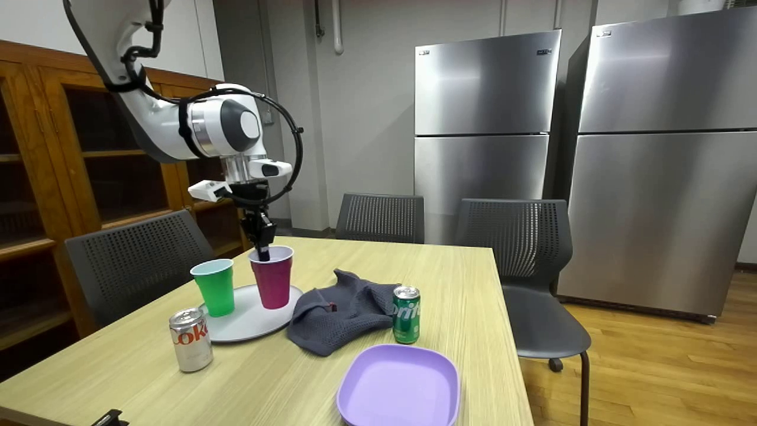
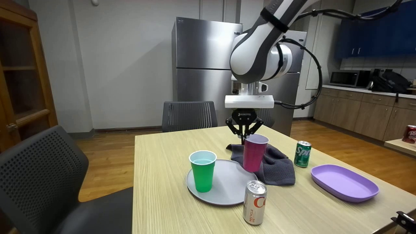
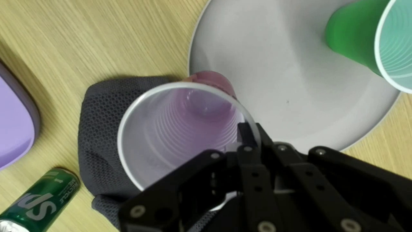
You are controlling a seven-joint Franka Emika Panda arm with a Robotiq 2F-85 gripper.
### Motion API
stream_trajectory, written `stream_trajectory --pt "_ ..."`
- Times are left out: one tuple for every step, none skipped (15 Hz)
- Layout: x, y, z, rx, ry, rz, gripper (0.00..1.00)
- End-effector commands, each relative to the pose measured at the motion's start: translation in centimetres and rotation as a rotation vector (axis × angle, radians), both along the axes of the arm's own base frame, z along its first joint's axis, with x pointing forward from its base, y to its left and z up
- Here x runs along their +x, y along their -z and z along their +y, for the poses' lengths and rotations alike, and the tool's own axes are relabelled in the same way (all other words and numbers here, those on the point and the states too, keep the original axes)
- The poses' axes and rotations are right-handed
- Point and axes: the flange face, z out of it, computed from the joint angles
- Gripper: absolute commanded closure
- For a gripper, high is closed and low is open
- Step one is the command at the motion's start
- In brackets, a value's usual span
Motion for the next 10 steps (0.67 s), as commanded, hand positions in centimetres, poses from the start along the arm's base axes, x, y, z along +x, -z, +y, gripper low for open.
stream_trajectory --pt "2.5 0.6 1.8 -0.031 0.037 0.033 0.99" --pt "2.9 0.7 2.2 -0.033 0.04 0.037 0.99" --pt "3.3 0.9 2.5 -0.035 0.042 0.042 0.99" --pt "3.6 1.0 2.8 -0.039 0.047 0.045 0.99" --pt "3.9 1.1 3.0 -0.038 0.053 0.047 0.99" --pt "4.1 1.2 3.2 -0.04 0.062 0.042 0.99" --pt "4.3 1.2 3.4 -0.049 0.077 0.031 0.99" --pt "4.5 1.3 3.6 -0.05 0.089 0.027 0.99" --pt "4.6 1.4 3.8 -0.048 0.101 0.025 0.99" --pt "4.7 1.5 3.9 -0.047 0.112 0.022 0.99"
